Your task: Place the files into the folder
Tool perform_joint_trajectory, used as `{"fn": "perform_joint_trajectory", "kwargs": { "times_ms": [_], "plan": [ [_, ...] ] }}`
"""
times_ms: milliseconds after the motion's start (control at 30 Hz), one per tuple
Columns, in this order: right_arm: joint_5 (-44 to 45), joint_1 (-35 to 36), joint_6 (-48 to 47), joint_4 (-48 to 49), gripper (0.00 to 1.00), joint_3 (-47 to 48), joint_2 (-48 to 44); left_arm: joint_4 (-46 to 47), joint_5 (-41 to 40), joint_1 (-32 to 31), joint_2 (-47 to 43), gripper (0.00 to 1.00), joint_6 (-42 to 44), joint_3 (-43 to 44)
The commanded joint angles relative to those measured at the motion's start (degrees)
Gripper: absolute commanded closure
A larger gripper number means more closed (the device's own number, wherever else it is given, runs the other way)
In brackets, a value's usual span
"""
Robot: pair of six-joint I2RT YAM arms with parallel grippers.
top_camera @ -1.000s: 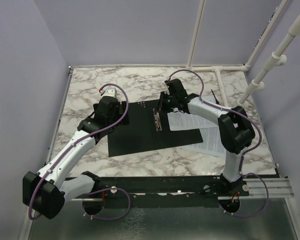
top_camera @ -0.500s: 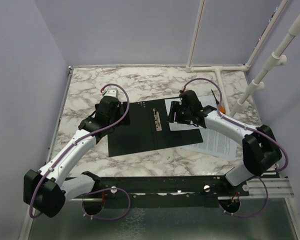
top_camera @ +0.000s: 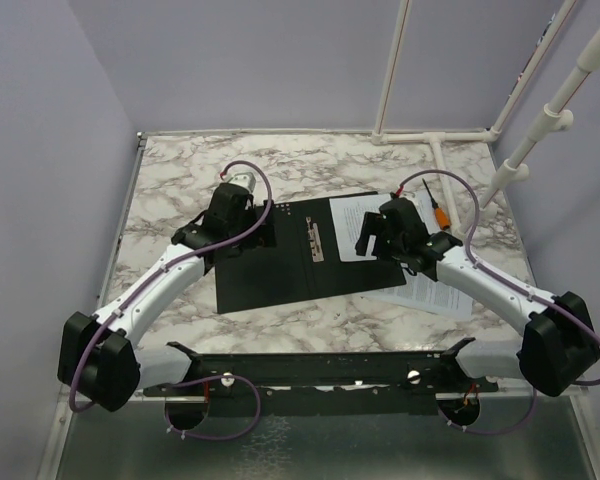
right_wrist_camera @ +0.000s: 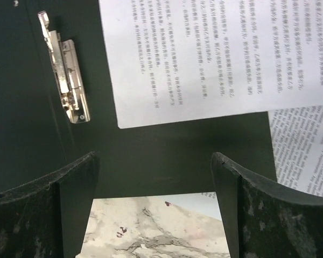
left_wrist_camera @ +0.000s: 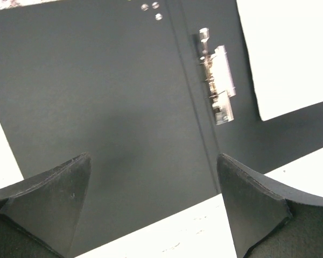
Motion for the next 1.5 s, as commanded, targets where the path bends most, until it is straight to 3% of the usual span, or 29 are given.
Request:
{"fn": "perform_joint_trajectory", "kwargs": {
  "times_ms": [0, 367, 1033, 1267, 1467],
  "plan": [
    [5.59, -0.43, 3.36, -2.7, 0.13, -1.7, -1.77, 4.3, 4.17, -1.54, 3.85, 0.01, -2.82, 5.09],
    [8.47, -2.32, 5.02, -1.65, 0.11, -3.59, -1.24, 7.61, 5.85, -5.55, 22.52, 0.01, -4.57, 20.0],
    [1.54, -12.27, 2.27, 5.3, 0.05, -6.17, 0.39, 8.08, 12.81, -9.6, 57.9, 0.01, -1.19, 56.38],
    [-0.74, -14.15, 3.66, 7.36, 0.05, -7.43, 2.21, 8.1, 15.37, -9.6, 64.58, 0.01, -0.76, 62.56],
    [-6.84, -14.41, 5.15, 11.76, 0.05, -8.7, 3.23, 8.03, 16.43, -9.63, 67.46, 0.01, -0.38, 62.16]
  ]
}}
